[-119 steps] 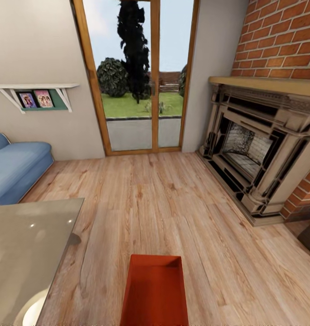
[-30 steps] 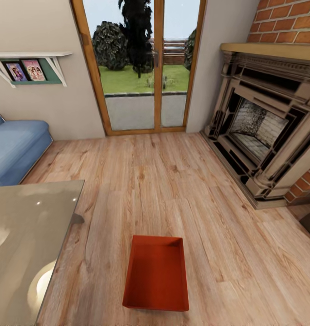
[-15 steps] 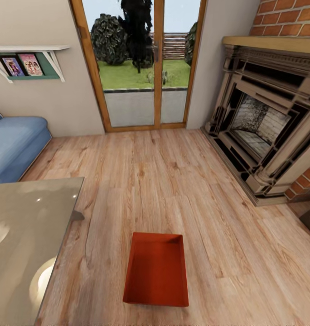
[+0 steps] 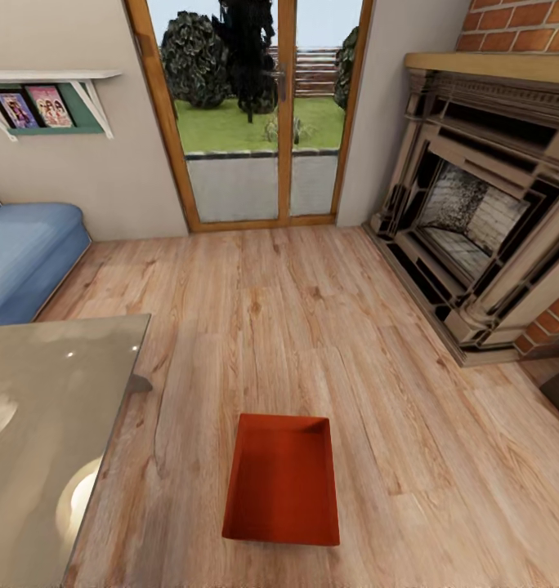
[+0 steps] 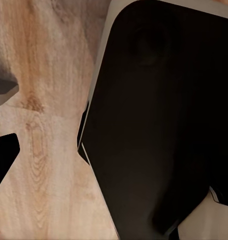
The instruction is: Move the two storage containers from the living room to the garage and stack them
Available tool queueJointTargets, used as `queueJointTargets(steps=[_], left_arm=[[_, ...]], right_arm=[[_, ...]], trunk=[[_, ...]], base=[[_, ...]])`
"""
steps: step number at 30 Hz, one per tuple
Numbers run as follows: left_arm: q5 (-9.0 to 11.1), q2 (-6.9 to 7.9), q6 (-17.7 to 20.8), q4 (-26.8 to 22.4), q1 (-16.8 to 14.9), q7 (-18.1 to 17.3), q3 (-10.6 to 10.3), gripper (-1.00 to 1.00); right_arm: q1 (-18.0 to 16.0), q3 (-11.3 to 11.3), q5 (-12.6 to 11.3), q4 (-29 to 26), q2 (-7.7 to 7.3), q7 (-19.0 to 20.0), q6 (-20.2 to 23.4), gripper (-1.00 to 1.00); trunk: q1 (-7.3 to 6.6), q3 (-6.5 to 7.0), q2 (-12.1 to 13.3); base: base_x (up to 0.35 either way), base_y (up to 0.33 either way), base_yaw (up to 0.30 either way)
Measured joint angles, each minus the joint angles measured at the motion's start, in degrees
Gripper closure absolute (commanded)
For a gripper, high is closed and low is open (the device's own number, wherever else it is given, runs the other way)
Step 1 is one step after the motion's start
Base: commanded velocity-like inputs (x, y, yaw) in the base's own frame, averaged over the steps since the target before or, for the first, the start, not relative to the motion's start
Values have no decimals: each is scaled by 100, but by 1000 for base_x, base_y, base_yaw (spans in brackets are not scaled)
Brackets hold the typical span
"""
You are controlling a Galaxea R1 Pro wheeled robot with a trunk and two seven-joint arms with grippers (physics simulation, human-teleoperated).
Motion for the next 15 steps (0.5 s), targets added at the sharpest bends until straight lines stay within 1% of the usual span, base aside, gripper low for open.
queueJointTargets(steps=[15], left_arm=[[0,0,-1,0,0,0,0,-100]], right_arm=[[0,-1,0,-1,-1,0,-4,-100]], trunk=[[0,-139,0]], base=[[0,0,0]])
